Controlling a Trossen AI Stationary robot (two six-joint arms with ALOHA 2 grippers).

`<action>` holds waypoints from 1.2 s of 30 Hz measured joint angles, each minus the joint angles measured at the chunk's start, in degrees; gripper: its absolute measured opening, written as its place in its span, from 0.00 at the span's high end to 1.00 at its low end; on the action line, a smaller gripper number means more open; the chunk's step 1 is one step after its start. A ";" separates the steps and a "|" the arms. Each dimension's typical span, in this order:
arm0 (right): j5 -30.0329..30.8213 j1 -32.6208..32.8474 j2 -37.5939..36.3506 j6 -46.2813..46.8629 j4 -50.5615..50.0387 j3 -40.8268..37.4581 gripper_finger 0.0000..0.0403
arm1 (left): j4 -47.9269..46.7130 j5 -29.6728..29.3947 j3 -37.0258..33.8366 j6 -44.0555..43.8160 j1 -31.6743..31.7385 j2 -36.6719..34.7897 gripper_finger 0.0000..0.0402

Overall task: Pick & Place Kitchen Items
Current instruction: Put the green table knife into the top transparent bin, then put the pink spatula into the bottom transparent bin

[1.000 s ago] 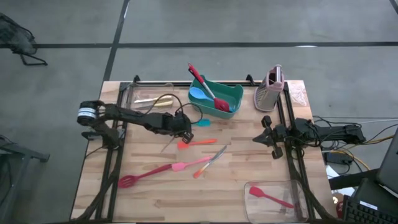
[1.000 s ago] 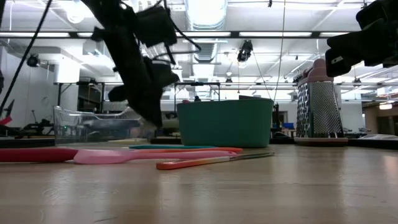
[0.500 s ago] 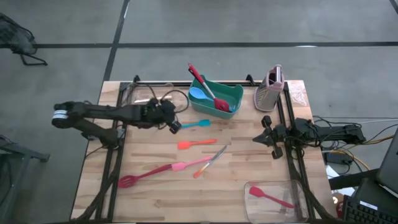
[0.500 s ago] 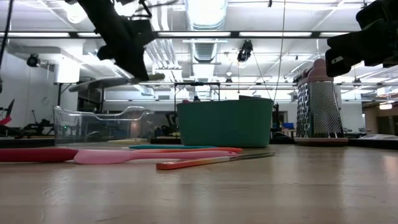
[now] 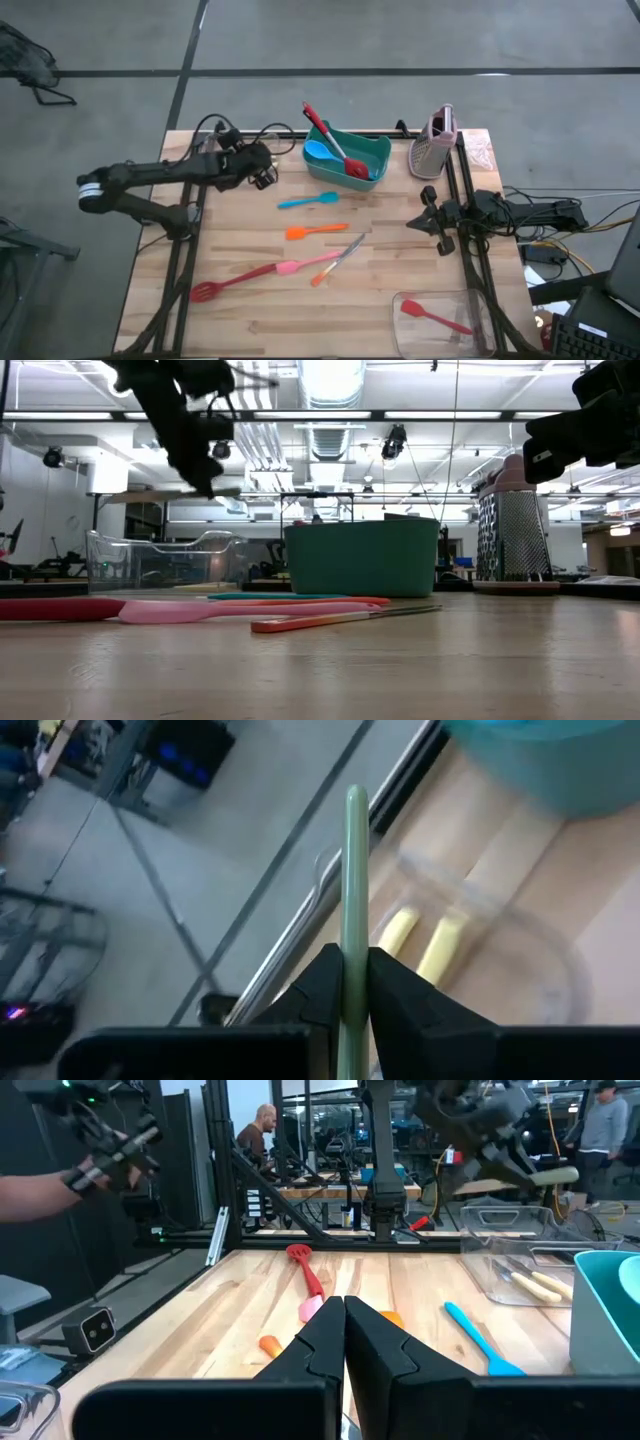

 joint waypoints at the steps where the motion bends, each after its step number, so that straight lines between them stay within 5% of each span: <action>1: 0.00 0.00 0.00 0.00 0.00 0.02 0.98 | -0.03 0.06 -0.48 0.87 1.08 0.52 0.90; 11: 0.00 0.01 0.00 0.00 -0.01 0.01 0.98 | 1.62 3.04 -5.89 5.45 7.94 4.58 0.89; 36: 0.00 0.00 0.00 0.00 -0.02 0.00 0.98 | 5.16 4.22 -3.70 -2.72 5.26 4.51 0.73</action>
